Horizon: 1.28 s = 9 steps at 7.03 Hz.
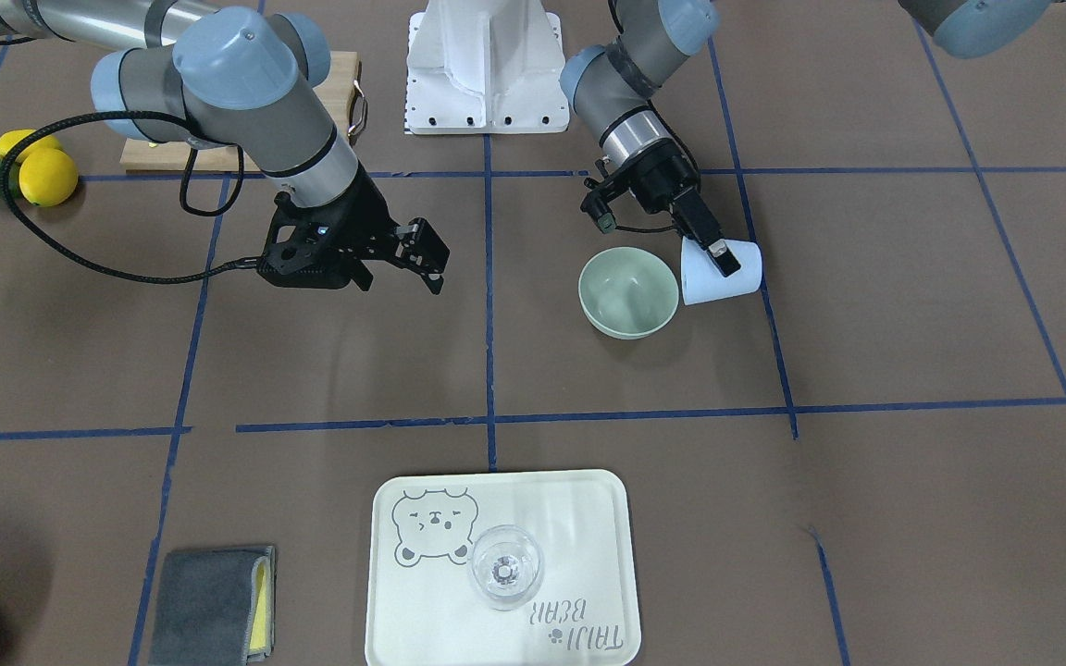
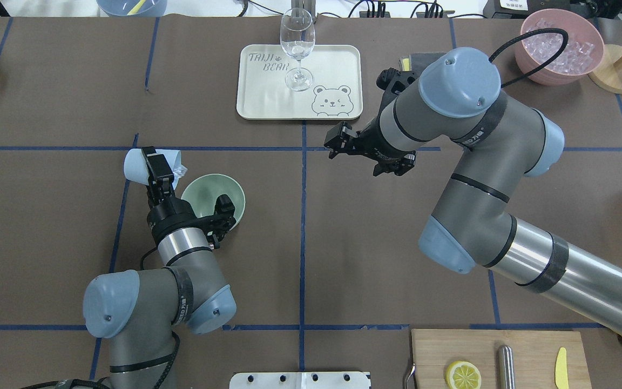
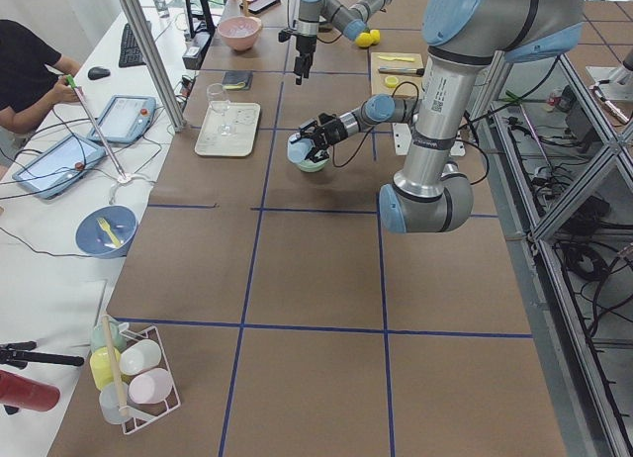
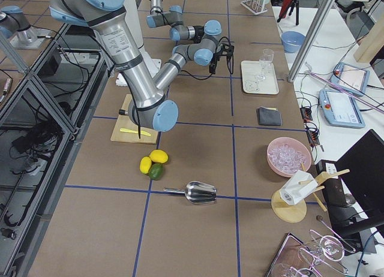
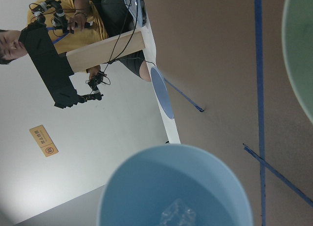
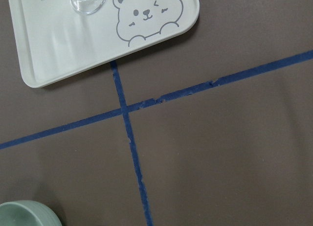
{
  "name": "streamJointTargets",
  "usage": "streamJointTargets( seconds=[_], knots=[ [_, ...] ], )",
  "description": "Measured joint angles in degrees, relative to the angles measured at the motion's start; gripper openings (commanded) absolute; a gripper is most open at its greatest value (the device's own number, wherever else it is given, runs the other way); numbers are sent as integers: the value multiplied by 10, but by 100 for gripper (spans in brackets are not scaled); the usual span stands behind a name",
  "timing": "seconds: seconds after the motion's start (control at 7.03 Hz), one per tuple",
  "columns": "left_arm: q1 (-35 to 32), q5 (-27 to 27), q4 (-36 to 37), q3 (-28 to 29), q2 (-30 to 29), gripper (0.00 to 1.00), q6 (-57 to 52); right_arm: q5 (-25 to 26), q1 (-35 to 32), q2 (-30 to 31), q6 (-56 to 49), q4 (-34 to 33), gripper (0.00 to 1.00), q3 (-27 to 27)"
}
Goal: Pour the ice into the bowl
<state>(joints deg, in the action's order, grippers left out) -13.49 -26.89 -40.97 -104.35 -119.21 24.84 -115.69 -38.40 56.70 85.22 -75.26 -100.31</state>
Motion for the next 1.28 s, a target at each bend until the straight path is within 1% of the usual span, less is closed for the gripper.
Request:
streamJointTargets(
  seconds=[0.57,1.14,1.28],
  knots=[
    [-5,33,19,-1,-6,0,-21,-6,-2,3,4,-1,100,-11],
    [-8,39,19,-1,-6,0,-18,-5,0,1,5,-1,100,-10],
    [-10,38,18,-1,-5,0,-2,-5,0,1,5,-1,100,-10]
  ],
)
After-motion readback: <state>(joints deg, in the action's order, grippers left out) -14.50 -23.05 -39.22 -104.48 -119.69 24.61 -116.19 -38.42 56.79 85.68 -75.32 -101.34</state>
